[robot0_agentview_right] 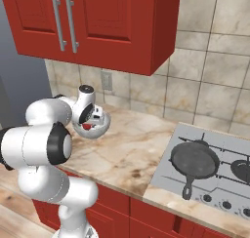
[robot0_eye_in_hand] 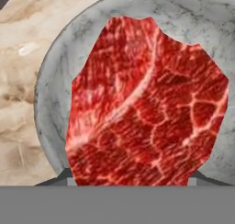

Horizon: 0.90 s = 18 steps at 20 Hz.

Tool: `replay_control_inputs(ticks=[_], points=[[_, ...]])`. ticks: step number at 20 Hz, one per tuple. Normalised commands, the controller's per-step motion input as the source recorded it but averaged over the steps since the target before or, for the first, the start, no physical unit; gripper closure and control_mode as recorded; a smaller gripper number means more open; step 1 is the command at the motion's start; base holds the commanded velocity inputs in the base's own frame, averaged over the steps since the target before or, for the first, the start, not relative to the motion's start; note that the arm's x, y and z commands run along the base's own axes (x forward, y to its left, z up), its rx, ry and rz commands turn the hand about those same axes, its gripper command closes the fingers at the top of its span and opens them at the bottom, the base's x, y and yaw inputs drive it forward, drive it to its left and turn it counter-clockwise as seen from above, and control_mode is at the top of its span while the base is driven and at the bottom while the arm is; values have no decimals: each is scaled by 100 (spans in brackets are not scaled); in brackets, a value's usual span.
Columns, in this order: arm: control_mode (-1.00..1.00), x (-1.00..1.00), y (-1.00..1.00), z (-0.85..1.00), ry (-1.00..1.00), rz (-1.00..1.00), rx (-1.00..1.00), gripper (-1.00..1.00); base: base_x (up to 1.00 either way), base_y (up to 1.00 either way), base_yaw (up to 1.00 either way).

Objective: Place one of the steaks on the plate and the other in the bowl. Then place the bowl in the fridge.

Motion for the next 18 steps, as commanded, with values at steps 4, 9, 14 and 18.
replay_control_inputs(ticks=[4,9,14,18], points=[[-100,13,0,-8,0,9,0,100,0,0,0],[-100,14,0,-5,0,9,-1,100,0,0,0],[-100,15,0,-5,0,9,-3,-100,0,0,0],[-100,2,0,0,-1,6,-1,-100,0,0,0]])
